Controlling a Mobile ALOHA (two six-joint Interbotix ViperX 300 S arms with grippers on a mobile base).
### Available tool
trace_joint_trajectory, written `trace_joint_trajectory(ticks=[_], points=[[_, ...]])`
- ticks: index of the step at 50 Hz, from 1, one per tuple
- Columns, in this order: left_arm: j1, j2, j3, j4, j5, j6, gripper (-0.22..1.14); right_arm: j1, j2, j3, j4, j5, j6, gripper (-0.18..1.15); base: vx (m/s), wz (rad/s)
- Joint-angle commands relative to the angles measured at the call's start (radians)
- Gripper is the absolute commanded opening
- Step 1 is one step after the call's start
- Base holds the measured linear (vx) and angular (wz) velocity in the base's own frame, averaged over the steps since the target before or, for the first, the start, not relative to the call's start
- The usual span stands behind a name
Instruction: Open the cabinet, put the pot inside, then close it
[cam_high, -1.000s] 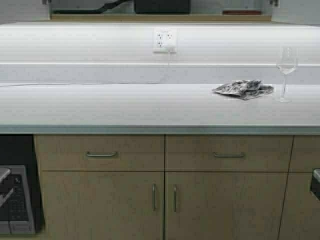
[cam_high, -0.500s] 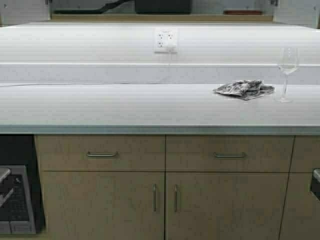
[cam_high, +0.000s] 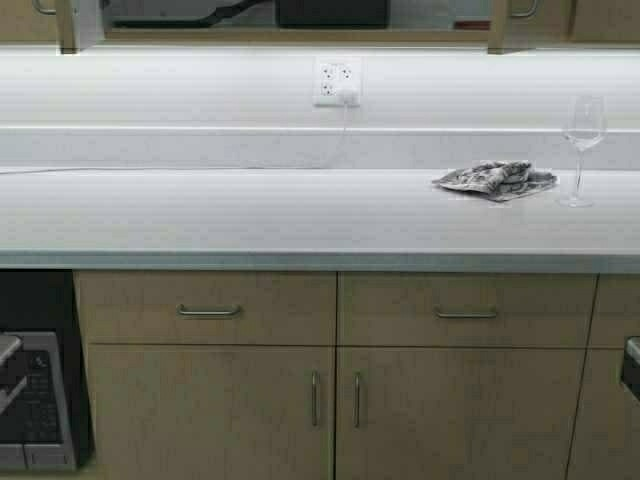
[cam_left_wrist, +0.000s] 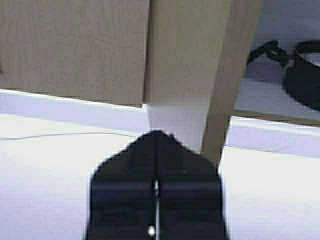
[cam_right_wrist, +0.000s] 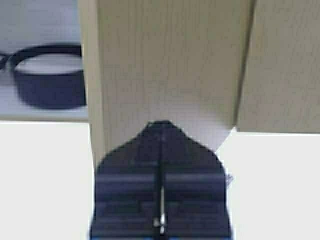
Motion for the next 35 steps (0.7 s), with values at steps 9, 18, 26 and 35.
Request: trace_joint_trajectory(ticks=[9,18,26,35], points=[[-0.005,-0.080,0.020,0.037,-0.002,0.091,0.04,0.126,-0.198,0.233,0.034,0.005,0.003,0.07,0.05,0.00],[-0.006,0.055,-0.104,0.035,0.021,0.095,0.04,0.184,-0.264,0.325,0.044,0.006,0.003,0.07,0.09,-0.01],[-0.005,0.201,-0.232,0.032,0.023,0.094,0.04,0.186,-0.293,0.357,0.044,0.006,0.000,0.07,0.09,-0.01],[-0.094,0.252,-0.285,0.012,0.020,0.087,0.04,0.186,-0.282,0.356,0.037,0.006,-0.005,0.07,0.08,-0.03]])
